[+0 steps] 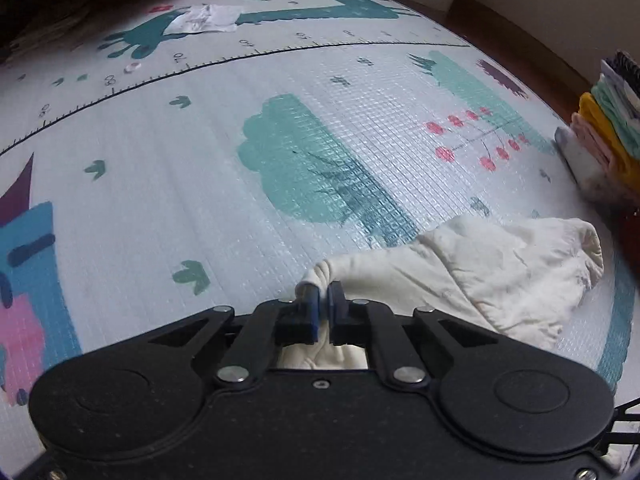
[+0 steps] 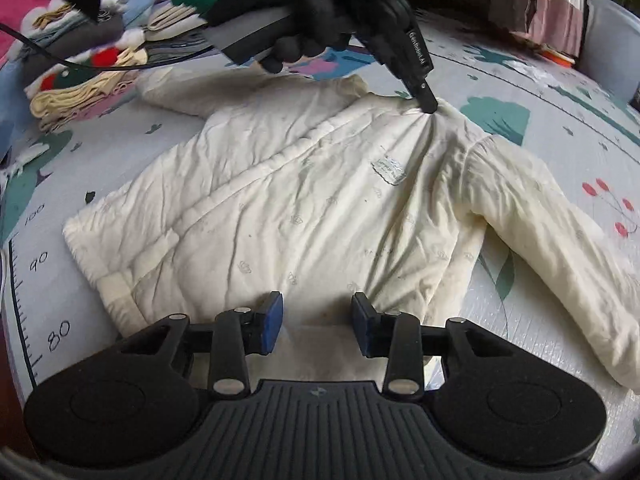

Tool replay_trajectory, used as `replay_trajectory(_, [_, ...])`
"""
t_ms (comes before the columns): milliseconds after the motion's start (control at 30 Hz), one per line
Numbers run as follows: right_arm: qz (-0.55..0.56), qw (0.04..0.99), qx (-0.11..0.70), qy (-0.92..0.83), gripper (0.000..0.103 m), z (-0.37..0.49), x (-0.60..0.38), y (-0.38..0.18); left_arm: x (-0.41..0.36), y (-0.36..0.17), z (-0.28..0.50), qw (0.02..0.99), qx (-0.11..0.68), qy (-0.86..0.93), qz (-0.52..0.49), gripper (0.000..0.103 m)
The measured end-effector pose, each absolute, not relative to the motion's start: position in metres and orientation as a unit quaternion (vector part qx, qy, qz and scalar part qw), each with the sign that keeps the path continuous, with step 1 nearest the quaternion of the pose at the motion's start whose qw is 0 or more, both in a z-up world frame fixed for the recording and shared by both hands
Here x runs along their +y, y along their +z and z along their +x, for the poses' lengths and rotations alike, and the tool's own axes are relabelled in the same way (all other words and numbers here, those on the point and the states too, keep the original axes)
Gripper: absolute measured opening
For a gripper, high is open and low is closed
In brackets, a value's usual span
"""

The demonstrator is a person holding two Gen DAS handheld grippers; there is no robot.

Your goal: Fold clothes

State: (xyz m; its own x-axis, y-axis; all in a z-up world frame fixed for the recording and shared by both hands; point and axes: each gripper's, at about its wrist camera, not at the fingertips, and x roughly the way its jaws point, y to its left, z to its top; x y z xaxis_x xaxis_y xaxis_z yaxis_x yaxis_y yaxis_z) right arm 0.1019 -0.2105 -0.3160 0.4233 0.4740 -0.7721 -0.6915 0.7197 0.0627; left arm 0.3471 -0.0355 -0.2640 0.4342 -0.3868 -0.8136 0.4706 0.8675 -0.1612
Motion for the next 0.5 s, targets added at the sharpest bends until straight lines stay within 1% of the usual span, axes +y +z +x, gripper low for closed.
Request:
replay_trajectory(67, [-0.141,0.835,0.406,0.344,0.040,0.100,-0.207,-0.317,-0.040,-0.268,0.344,0.845,0.471,-0.249,0.053,0.005])
replay_trajectory(100, [-0.140,0.836,0.405,0.343,0.040,0.099,-0.207,-0.317,-0.042,-0.270,0.343,0.845,0.472,-0.247,0.056,0.011])
replay_trajectory(133, [-0.140,0.836,0.404,0.343,0.040,0.099,-0.209,-0.317,-0.041,-0.270,0.343,0.846,0.471,-0.243,0.056,0.015])
replay_trajectory(200, [-0.140,0.837,0.404,0.341,0.040,0.098,-0.210,-0.317,-0.037,-0.267,0.346,0.849,0.474,-0.228,0.059,0.043])
replay_trajectory(267, [-0.142,0.837,0.402,0.342,0.039,0.098,-0.211,-0.315,-0.027,-0.257,0.344,0.857,0.464,-0.220,0.054,0.044])
replay_trajectory(333, [-0.145,0.846,0.385,0.339,0.039,0.094,-0.211,-0.310,-0.021,-0.243,0.334,0.870,0.434,-0.224,0.069,0.041])
replay_trajectory(400, [-0.150,0.851,0.370,0.342,0.039,0.089,-0.212,-0.308,-0.021,-0.231,0.319,0.862,0.416,-0.282,0.066,0.041])
replay_trajectory(500, [-0.145,0.847,0.381,0.341,0.039,0.086,-0.212,-0.314,-0.046,-0.231,0.291,0.811,0.411,-0.408,0.079,0.041])
